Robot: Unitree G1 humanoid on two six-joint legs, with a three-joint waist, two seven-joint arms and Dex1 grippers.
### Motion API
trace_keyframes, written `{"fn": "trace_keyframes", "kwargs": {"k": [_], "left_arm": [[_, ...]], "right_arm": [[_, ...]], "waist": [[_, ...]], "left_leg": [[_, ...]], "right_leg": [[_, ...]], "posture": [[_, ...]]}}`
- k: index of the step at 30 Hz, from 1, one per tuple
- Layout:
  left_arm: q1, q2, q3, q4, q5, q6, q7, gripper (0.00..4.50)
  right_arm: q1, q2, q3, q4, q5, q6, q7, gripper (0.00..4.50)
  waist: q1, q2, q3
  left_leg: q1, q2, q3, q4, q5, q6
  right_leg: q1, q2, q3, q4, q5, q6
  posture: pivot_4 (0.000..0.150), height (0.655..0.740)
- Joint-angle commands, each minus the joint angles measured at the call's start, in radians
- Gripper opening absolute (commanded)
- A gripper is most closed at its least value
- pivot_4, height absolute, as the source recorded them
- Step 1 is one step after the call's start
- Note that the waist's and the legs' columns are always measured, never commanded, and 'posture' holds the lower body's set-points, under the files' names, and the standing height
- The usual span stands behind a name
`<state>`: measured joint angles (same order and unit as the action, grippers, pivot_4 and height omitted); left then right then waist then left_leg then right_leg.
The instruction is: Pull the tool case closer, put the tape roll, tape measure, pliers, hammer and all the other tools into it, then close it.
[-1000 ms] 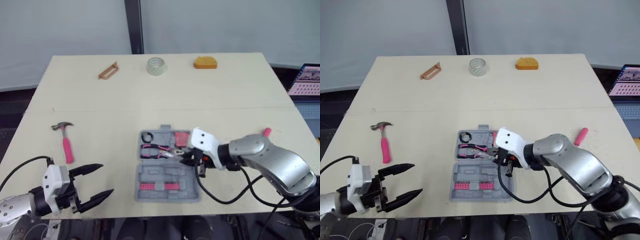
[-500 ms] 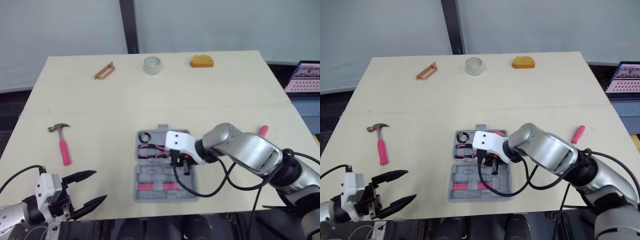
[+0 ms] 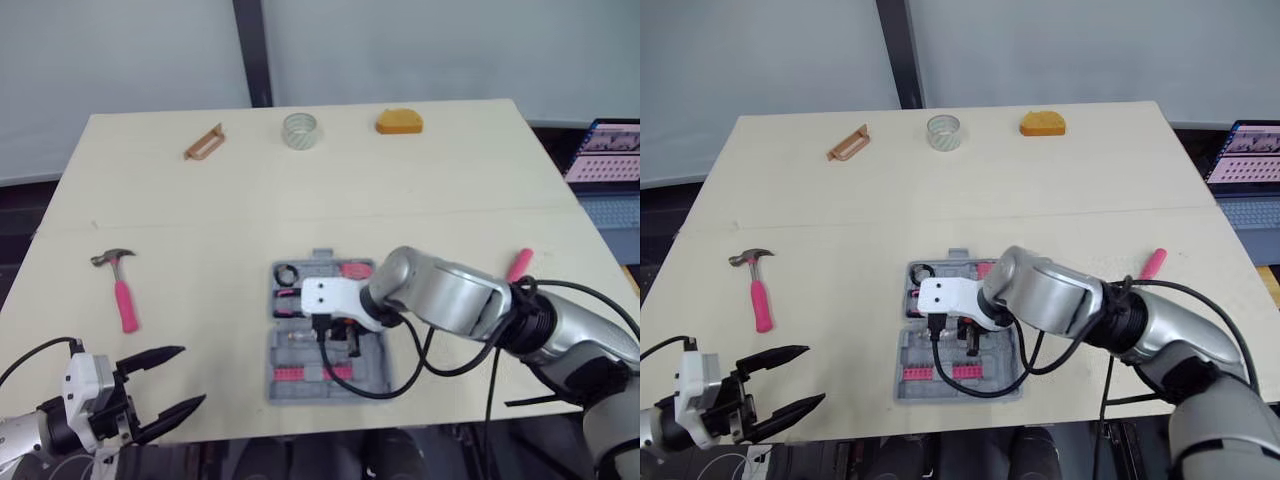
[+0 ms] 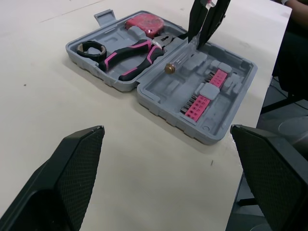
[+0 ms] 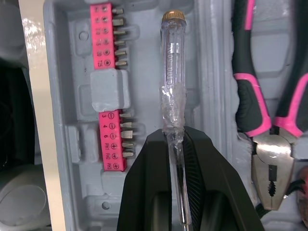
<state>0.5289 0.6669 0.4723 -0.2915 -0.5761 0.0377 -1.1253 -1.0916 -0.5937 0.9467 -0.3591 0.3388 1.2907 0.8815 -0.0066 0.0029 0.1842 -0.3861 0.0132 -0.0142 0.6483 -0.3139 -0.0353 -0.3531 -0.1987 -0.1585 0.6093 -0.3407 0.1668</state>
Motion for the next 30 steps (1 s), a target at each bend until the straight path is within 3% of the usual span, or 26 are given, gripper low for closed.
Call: {"fn": "trace_keyframes", "kwargs": {"k": [1,30], "left_arm": [[0.013,0.005,0.017,0.020,0.016,-0.035,-0.022,4.50],[0.044,-0.022,0.021,-0.002,0.025,-0.059,0.012,4.50]], "right_arm": [[-0.031,0.028,0.024,0.024,-0.026,-0.008,0.008,0.02],[-0.037,0.189,0.061,0.173,-0.103,-0.056,0.011,0.02]], "waist": [[-0.001,0.000,0.000],[-0.022,-0.002,-0.001]], "left_leg": [[0.000,0.000,0.000,0.000,0.000,0.000],[0.000,0.002,0.002,0.000,-0.001,-0.002]], "right_leg": [[-0.001,0.000,0.000,0.000,0.000,0.000],[-0.006,0.000,0.000,0.009,0.000,0.000]], "posture": [[0.150,0.7400],[0.150,0.7400]]}}
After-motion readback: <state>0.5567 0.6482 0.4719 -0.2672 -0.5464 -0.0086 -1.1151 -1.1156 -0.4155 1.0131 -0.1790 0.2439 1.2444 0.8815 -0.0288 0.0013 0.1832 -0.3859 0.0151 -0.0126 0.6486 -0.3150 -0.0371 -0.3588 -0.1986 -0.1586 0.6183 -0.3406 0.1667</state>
